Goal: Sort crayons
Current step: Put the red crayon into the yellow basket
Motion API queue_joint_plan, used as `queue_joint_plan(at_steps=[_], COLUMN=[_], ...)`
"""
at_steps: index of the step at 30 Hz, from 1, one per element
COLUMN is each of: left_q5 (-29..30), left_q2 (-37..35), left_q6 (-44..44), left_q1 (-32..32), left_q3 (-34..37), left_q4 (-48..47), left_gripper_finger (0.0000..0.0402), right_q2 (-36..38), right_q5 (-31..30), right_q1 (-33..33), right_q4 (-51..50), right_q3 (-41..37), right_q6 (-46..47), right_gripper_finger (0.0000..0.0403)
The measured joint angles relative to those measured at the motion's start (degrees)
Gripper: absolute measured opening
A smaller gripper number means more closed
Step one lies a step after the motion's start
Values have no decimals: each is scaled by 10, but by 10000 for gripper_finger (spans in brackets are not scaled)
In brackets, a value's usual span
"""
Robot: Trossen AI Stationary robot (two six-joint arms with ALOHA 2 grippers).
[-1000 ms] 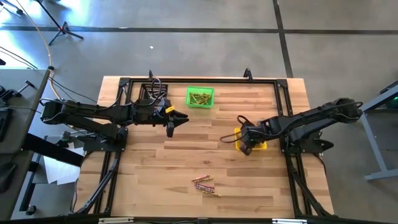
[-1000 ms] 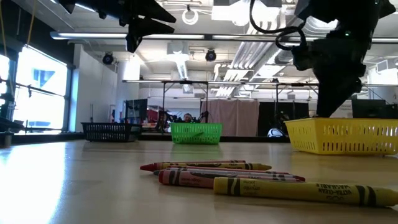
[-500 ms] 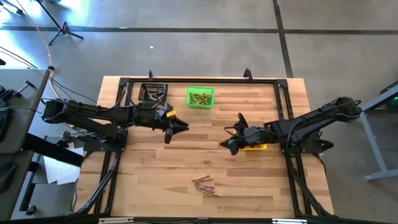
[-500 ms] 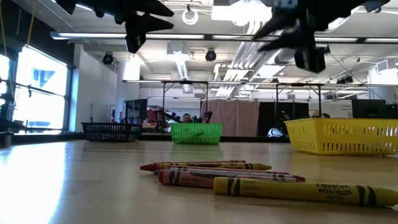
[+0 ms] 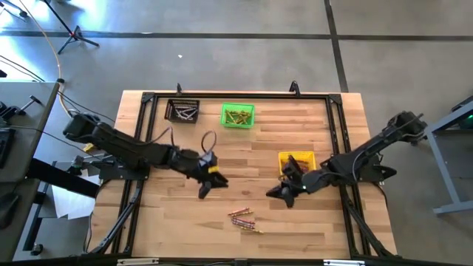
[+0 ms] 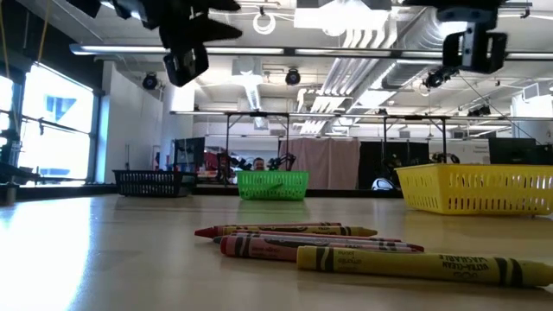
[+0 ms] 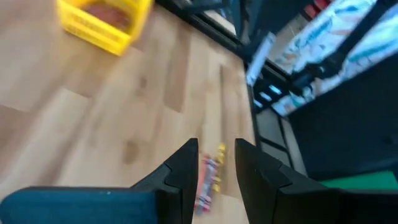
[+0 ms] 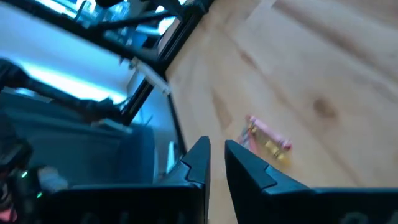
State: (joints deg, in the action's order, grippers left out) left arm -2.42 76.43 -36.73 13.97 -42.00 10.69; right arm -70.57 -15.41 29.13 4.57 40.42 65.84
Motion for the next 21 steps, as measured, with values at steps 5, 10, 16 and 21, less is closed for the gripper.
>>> queue_joint_plan(at_steps=[5, 10, 16, 21], left_q5=[0, 7, 45, 71], left_q2=[65, 151, 251, 315], left_q6=[-15, 17, 94, 94], left_q1=[60, 105, 127, 131], left_q3=[-67, -149, -238, -310], left_q4=[0, -13, -170, -297], left_gripper_finger=[92, 92, 92, 92], right_q2=[0, -5, -32, -56], right_q5=[14, 1, -5, -2], right_q1=[60, 120, 161, 168], right_q4=[3, -3, -108, -247], right_q3=[0, 13, 81, 148], right_q6=[12, 22, -27, -51], right_gripper_finger=[34, 34, 35, 43])
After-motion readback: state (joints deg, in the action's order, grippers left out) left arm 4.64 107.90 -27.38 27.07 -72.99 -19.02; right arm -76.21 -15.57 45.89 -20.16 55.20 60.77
